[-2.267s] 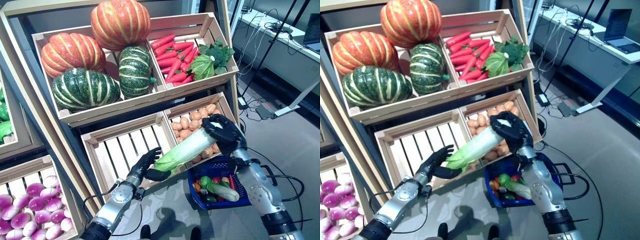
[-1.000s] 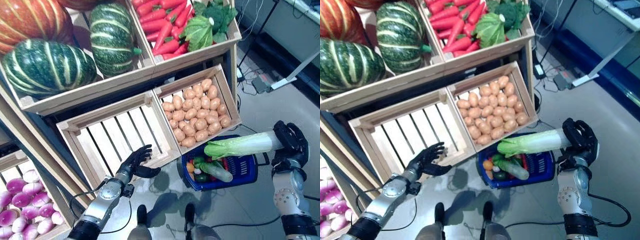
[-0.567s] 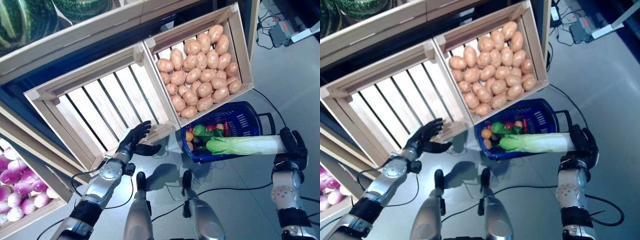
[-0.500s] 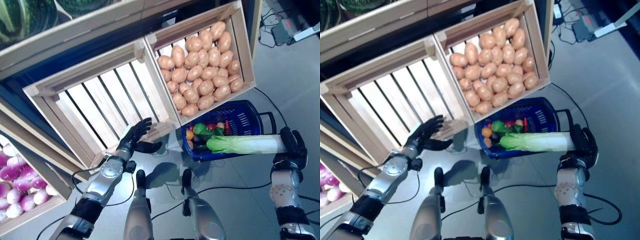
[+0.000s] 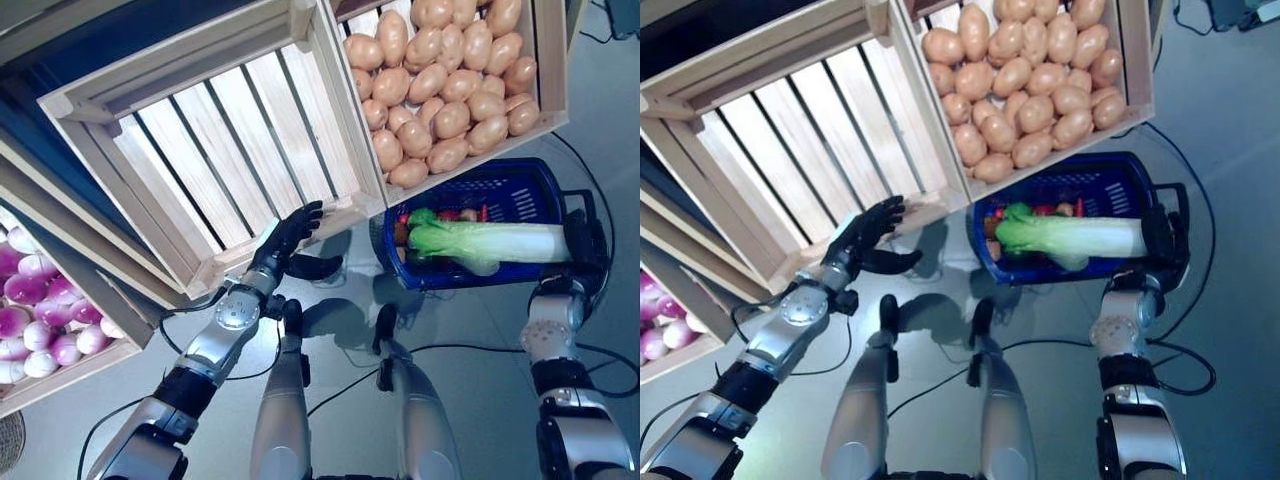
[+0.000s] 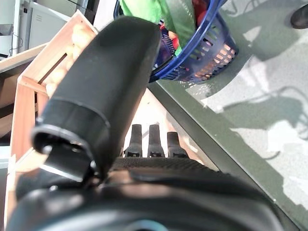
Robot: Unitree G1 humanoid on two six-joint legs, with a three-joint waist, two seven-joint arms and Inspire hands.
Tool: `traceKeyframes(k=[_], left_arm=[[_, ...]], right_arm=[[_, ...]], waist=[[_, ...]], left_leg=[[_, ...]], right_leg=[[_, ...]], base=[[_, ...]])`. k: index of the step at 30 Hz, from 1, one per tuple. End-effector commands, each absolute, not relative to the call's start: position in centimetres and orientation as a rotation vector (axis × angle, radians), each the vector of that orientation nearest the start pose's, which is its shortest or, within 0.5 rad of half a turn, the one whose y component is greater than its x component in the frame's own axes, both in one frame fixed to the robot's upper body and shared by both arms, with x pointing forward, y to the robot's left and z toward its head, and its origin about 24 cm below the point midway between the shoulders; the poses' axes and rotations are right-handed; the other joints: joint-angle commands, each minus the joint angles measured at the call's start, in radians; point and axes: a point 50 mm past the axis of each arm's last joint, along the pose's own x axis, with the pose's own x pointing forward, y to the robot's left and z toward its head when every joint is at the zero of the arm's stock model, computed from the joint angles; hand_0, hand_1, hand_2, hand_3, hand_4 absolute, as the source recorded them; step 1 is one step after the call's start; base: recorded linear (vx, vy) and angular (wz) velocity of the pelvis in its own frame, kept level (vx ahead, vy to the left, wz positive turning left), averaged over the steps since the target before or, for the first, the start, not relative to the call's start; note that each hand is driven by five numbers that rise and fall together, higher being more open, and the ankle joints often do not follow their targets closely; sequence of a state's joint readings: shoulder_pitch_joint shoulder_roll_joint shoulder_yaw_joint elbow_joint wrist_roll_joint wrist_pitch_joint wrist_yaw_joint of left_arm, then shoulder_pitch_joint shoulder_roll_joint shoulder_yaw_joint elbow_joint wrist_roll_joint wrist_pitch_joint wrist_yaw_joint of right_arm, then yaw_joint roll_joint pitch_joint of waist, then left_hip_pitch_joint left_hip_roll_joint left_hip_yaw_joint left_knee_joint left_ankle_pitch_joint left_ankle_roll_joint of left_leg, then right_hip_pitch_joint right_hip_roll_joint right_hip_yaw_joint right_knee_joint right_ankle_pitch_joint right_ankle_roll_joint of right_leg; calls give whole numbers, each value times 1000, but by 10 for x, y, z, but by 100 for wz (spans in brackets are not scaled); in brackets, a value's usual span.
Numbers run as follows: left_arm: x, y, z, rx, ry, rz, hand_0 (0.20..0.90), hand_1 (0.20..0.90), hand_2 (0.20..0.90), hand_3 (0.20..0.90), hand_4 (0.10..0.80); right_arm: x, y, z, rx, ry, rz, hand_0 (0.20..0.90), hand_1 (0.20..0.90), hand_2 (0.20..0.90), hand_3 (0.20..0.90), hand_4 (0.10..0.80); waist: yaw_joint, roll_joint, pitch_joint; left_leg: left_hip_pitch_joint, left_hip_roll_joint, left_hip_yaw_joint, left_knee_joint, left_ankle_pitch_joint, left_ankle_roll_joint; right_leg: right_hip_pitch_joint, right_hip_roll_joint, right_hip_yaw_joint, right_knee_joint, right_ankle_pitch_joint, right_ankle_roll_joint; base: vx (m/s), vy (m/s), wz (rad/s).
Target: Put vegetables into the basket
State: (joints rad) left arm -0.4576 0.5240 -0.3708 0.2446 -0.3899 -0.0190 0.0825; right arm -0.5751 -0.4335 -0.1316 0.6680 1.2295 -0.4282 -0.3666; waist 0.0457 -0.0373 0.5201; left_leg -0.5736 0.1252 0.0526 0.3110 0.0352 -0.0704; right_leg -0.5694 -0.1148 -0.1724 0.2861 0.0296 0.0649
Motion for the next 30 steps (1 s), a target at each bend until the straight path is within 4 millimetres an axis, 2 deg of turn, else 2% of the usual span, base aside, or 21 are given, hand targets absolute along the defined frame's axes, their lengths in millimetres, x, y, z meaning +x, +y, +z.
traceKeyframes(k=[1,10,17,21,25,30], left_arm=[[328,142,158,183,-380,-314,900,900,900,900,800],[324,132,177,152,-468,-358,900,900,900,900,800],[320,130,182,140,-492,-361,900,900,900,900,800],[318,134,182,149,-498,-345,900,900,900,900,800],[317,139,179,146,-493,-322,900,900,900,900,800],[315,134,183,159,-528,-334,900,900,900,900,800]], right_arm=[[319,-343,183,860,-698,-701,300,300,300,300,400],[324,-345,207,841,-728,-806,300,300,300,300,400],[325,-344,218,732,-679,-935,300,300,300,300,400],[331,-339,207,726,-529,-1033,300,300,300,300,400],[331,-343,195,787,-468,-1082,300,300,300,300,400],[330,-349,185,860,-436,-1146,300,300,300,300,400]], waist=[[2,50,0],[20,75,0],[23,94,0],[25,102,0],[25,111,0],[26,124,0]], left_leg=[[-119,-42,-44,140,-66,-15],[-277,-61,-45,275,-121,18],[-396,-80,-53,385,-163,36],[-457,-88,-55,416,-168,49],[-474,-92,-53,432,-174,53],[-490,-105,-49,461,-188,55]], right_leg=[[-24,-33,-58,150,-93,-3],[-235,-92,-31,348,-133,10],[-368,-105,-9,465,-147,7],[-440,-97,11,509,-143,1],[-462,-93,19,533,-146,-1],[-478,-95,20,550,-145,0]], base=[[-6,5,8],[13,-10,9],[26,-9,5],[30,2,2],[30,49,-1],[27,53,-3]])
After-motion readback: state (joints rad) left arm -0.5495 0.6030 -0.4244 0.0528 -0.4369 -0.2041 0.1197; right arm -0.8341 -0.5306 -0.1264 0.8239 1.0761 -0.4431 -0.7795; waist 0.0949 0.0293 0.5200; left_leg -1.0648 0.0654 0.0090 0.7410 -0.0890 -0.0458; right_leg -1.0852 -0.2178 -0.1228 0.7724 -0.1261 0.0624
